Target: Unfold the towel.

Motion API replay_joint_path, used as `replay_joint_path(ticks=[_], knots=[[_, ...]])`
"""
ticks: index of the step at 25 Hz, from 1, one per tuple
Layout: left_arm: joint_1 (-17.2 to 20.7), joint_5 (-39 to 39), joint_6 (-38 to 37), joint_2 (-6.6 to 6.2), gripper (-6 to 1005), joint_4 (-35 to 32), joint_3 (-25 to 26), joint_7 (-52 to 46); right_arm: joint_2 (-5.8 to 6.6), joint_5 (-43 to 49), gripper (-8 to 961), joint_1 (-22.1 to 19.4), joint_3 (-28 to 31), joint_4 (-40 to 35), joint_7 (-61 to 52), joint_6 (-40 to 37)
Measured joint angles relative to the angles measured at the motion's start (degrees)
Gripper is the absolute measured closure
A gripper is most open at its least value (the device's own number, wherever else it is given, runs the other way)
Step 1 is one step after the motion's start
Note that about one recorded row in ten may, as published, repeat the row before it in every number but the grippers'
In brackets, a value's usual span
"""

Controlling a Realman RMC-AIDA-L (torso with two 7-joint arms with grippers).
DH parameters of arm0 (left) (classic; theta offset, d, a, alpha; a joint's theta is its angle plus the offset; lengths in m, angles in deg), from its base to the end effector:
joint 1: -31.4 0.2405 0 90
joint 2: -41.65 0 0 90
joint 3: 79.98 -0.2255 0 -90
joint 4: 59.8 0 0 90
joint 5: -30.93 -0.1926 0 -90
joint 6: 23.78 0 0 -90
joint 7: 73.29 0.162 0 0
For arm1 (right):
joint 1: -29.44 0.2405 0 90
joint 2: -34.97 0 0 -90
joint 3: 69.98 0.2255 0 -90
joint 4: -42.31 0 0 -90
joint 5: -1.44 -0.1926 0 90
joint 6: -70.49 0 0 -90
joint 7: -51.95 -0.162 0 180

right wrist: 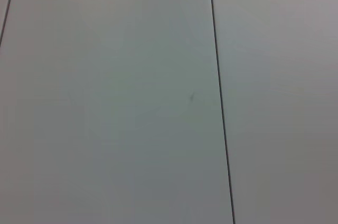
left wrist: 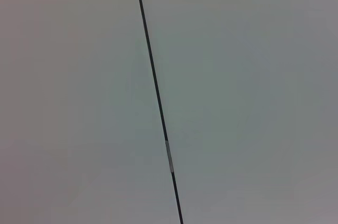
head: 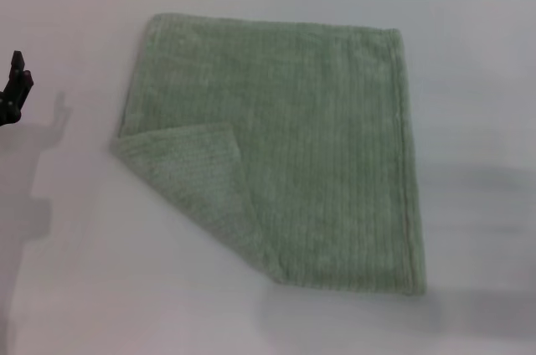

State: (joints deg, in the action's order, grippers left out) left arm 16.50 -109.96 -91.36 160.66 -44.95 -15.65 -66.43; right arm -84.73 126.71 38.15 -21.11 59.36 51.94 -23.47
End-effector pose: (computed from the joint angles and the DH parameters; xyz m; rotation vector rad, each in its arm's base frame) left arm -0.3254 0.2945 0.0335 -1.4568 -0.4283 -0.4696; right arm 0.2925 0.2411 0.0614 -1.2215 0.3057 0.8266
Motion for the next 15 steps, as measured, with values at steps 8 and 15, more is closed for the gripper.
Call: replay_joint_path(ticks=[8,15], knots=[[-0.28,0.0,0.37,-0.02,166,0.0,0.0,-0.01,0.0,-0.02,193,0.27,0.0,-0.07,0.02,0.09],[-0.41,0.0,0.42,-0.08,168,0.0,0.0,-0.01,0.05,0.2,193,0.26,-0.22,0.09,0.01,-0.28]])
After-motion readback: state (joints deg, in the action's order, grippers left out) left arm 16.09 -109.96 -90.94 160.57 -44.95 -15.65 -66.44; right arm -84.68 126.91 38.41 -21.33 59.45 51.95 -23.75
